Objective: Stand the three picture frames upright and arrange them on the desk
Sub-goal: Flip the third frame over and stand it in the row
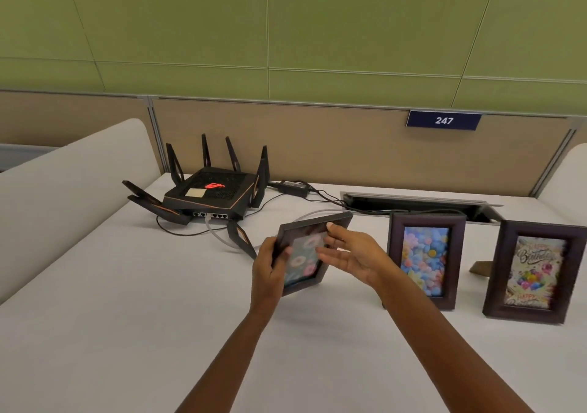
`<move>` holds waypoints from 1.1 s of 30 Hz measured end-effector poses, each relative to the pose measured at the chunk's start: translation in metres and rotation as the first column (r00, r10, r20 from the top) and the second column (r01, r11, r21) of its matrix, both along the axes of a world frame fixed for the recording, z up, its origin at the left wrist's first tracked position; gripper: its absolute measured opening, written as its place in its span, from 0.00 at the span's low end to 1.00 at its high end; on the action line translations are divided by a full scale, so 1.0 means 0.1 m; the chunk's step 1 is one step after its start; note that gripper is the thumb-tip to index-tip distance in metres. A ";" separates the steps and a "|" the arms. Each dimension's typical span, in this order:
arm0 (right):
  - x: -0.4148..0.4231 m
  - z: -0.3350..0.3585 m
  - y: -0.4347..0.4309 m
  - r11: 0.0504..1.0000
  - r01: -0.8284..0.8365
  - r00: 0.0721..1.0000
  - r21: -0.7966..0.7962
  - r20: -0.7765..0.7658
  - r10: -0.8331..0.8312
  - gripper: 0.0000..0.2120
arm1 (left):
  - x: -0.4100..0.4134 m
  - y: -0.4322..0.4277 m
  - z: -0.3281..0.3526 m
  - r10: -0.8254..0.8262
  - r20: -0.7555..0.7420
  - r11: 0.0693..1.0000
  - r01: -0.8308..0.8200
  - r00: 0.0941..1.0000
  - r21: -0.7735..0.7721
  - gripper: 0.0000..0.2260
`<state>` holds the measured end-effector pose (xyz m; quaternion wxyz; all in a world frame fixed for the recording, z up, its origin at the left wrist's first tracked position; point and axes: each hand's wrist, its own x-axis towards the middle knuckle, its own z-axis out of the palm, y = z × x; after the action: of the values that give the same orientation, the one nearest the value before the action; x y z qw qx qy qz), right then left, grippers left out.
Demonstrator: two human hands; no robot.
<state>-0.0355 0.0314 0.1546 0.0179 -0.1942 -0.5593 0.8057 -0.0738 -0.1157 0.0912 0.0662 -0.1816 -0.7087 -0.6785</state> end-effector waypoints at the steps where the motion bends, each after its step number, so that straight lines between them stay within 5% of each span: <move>1: 0.01 -0.04 0.04 0.996 0.027 1.000 0.086 0.011 -0.028 0.09 | -0.02 0.00 0.01 0.003 0.035 1.000 -0.004 0.999 0.030 0.10; 5: 0.05 -0.30 0.21 0.844 0.211 0.971 0.493 -0.010 -0.237 0.16 | -0.12 -0.01 0.05 -0.054 0.199 0.977 0.010 0.978 0.215 0.09; 8: 0.08 -0.51 0.24 0.754 0.158 0.984 0.638 -0.041 -0.172 0.20 | -0.19 -0.03 0.05 -0.138 0.290 0.958 0.053 0.947 0.282 0.07; 12: 0.09 -0.65 0.17 0.803 0.012 1.000 0.595 -0.014 -0.004 0.14 | -0.23 -0.02 0.04 -0.167 0.343 0.946 0.052 0.925 0.320 0.07; 17: 0.06 -0.74 0.09 0.936 0.100 0.995 0.338 -0.057 -0.085 0.11 | -0.25 -0.03 0.01 -0.195 0.392 0.943 0.063 0.899 0.326 0.10; 33: 0.01 -0.82 0.10 0.965 0.172 0.979 0.198 -0.139 -0.146 0.09 | -0.26 0.03 -0.33 -0.222 0.590 0.974 0.151 0.776 0.168 0.23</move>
<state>-0.0346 0.0416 0.0723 0.1374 -0.1853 -0.6213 0.7488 -0.0993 -0.1125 0.0579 -0.2212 -0.0207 -0.6320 -0.7424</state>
